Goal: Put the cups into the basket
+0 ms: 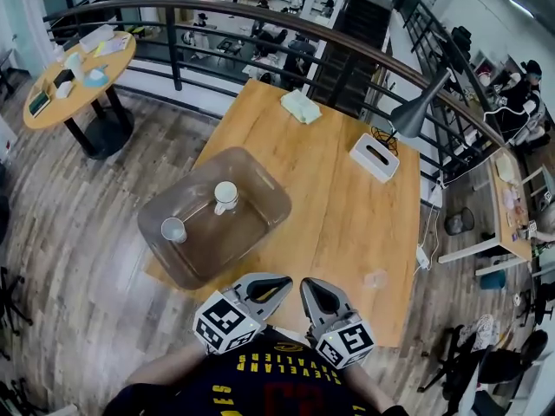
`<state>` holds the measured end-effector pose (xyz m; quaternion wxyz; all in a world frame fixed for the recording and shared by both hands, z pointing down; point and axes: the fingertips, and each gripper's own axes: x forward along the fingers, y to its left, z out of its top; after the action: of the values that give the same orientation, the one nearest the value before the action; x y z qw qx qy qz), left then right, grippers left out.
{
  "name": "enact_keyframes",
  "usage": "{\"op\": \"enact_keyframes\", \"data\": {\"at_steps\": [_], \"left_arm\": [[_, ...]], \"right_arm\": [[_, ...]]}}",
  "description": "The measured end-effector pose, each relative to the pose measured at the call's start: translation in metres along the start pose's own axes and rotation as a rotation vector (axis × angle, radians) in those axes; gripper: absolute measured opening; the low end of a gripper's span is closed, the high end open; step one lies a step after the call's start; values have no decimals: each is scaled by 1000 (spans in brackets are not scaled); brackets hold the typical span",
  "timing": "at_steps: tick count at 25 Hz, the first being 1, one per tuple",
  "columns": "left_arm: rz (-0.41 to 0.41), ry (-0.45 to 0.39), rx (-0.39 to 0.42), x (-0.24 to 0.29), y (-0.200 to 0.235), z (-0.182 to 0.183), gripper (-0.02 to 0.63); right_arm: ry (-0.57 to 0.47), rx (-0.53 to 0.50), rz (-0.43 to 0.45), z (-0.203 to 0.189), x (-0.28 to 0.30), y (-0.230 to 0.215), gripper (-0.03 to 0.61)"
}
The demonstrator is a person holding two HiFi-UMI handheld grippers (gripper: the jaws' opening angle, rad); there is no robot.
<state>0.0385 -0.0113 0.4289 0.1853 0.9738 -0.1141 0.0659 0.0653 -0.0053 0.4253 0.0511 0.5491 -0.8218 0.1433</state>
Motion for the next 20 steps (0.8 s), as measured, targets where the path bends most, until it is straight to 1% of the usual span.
{"op": "enact_keyframes", "data": {"at_steps": [4, 6, 10, 14, 16, 20], "left_arm": [[-71, -6, 8, 7, -9, 7, 12], [-92, -9, 13, 11, -12, 9, 12], [-84, -25, -3, 16, -8, 14, 12], [-94, -23, -26, 19, -5, 10, 12], [-100, -20, -22, 19, -7, 7, 12], [-80, 2, 4, 16, -4, 3, 12]], "right_arm": [[-8, 6, -33, 4, -4, -7, 12], [-4, 1, -45, 6, -7, -10, 12], [12, -22, -59, 10, -11, -11, 12], [31, -15, -75, 5, -12, -14, 12], [37, -16, -79, 2, -12, -14, 12], [45, -21, -73, 0, -8, -9, 12]]}}
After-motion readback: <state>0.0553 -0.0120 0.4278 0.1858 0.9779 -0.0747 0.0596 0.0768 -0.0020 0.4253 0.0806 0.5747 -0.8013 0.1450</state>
